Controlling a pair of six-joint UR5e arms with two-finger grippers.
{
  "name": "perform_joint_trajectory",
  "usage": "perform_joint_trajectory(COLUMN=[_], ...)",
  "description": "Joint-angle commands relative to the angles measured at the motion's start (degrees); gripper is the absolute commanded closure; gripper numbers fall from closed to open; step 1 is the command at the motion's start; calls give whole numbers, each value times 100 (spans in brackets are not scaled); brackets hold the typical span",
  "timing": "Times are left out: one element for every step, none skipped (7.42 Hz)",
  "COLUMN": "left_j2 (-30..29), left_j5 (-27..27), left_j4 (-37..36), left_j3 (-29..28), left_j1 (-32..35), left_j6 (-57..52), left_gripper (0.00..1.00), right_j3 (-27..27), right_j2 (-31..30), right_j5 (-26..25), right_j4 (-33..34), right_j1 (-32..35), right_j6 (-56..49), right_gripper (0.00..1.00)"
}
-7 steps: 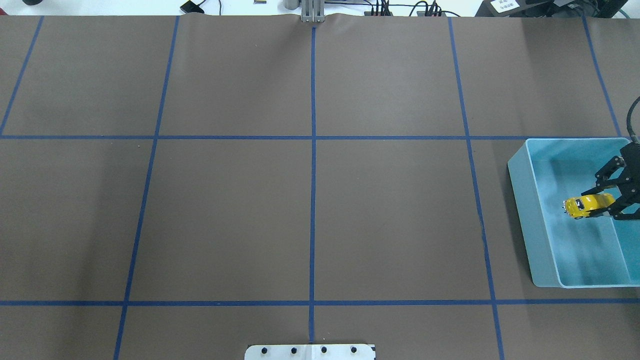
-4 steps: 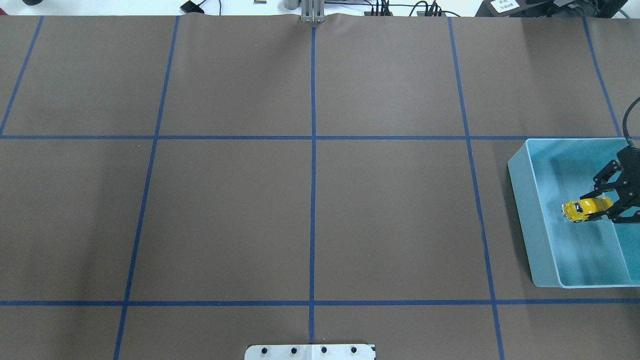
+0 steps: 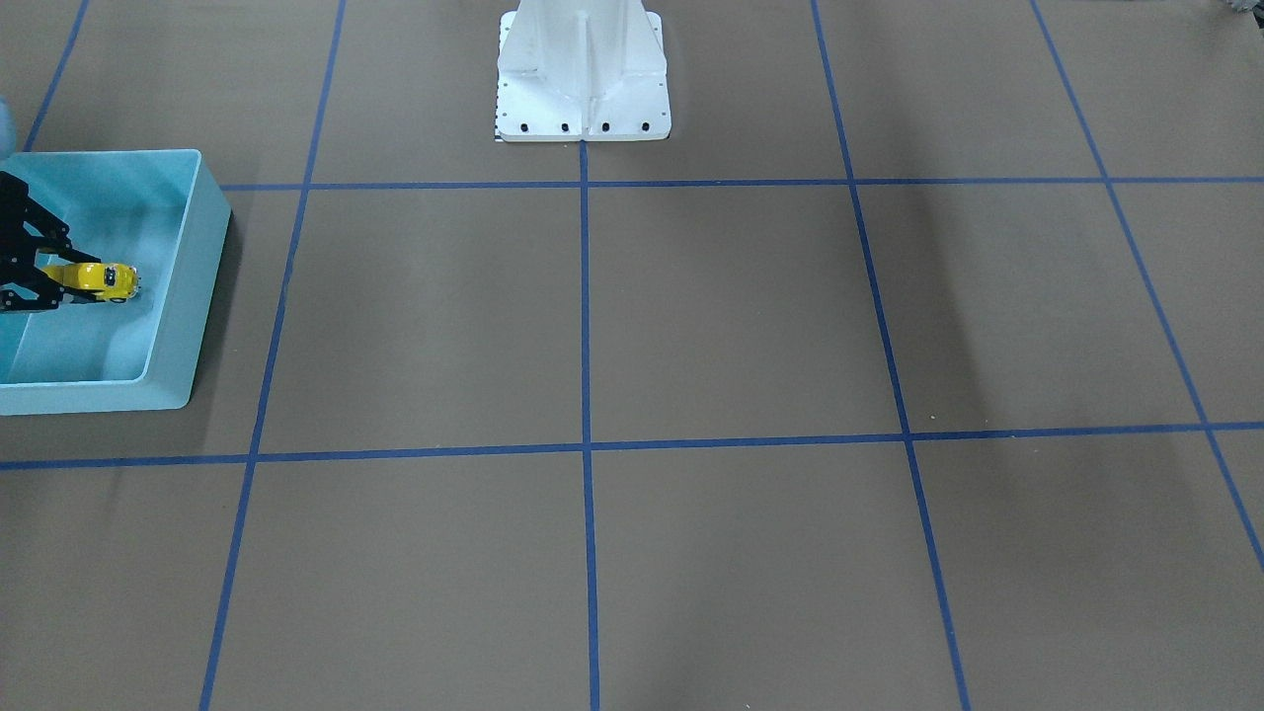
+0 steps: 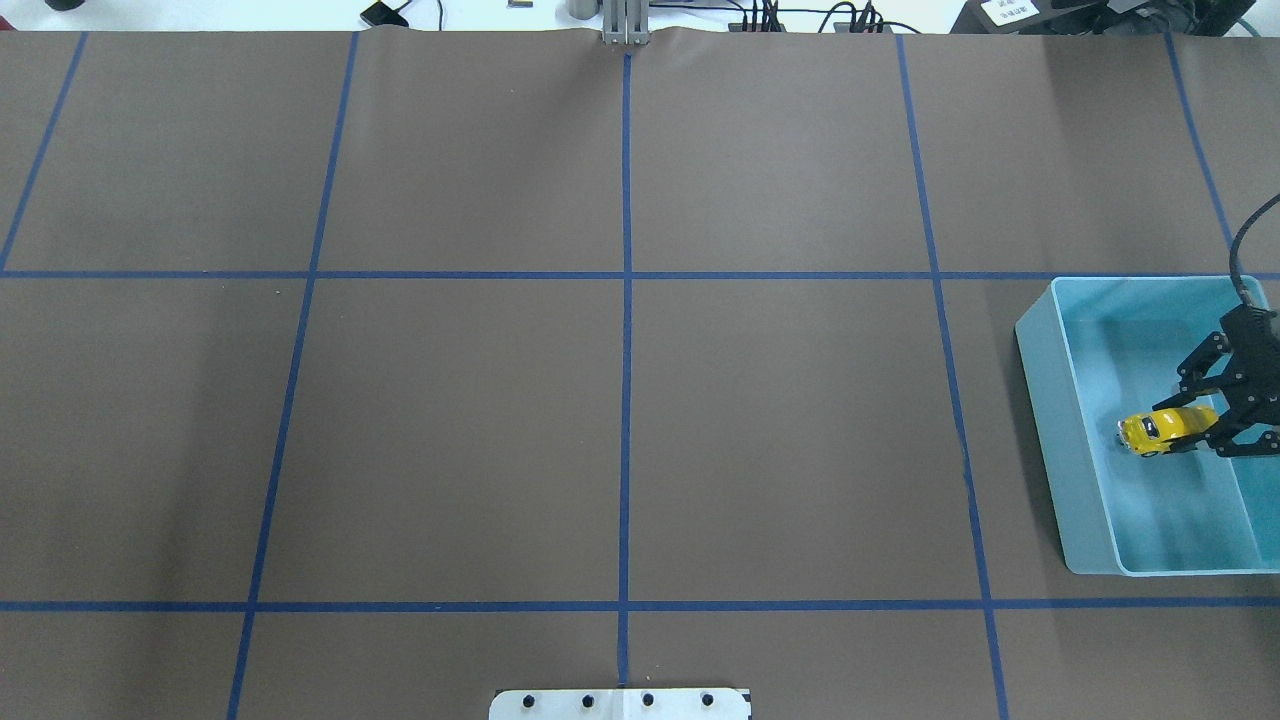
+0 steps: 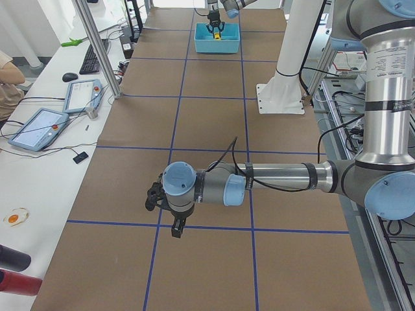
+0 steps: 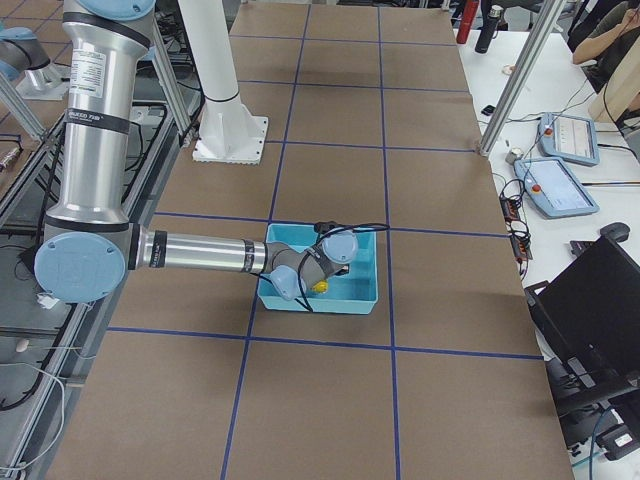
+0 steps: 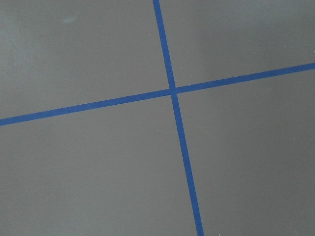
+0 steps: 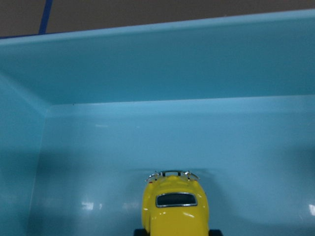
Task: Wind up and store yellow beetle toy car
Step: 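Lower the car into the blue bin with the right gripper, then open the right gripper and lift it out of the bin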
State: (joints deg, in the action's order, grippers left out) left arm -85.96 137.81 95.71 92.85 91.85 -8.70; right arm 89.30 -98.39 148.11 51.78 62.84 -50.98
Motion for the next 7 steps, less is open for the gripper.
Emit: perform_joint_trajectory(left_j2=[0, 0, 0, 0, 0, 0, 0], left_j5=[0, 0, 0, 0, 0, 0, 0], left_j4=[0, 9, 0, 0, 9, 9, 0], left_j3=[5, -4, 5, 5, 5, 5, 5], left_j1=[0, 0, 0, 0, 0, 0, 0], left_j6=[0, 0, 0, 0, 0, 0, 0], left_gripper=[0, 0, 0, 0, 0, 0, 0], right_j3=[26, 113, 149, 263, 620, 972, 1245], right_j2=[21, 30, 74, 83, 39, 4, 4], right_j5=[-28, -19, -19, 7, 42, 34, -27], right_j4=[7, 7, 7, 7, 7, 7, 16], right_j1=[-9, -9, 0, 9, 52, 105, 271], right_j6=[0, 9, 26, 287, 742, 1278, 1814], right_gripper=[1, 0, 0, 0, 0, 0, 0])
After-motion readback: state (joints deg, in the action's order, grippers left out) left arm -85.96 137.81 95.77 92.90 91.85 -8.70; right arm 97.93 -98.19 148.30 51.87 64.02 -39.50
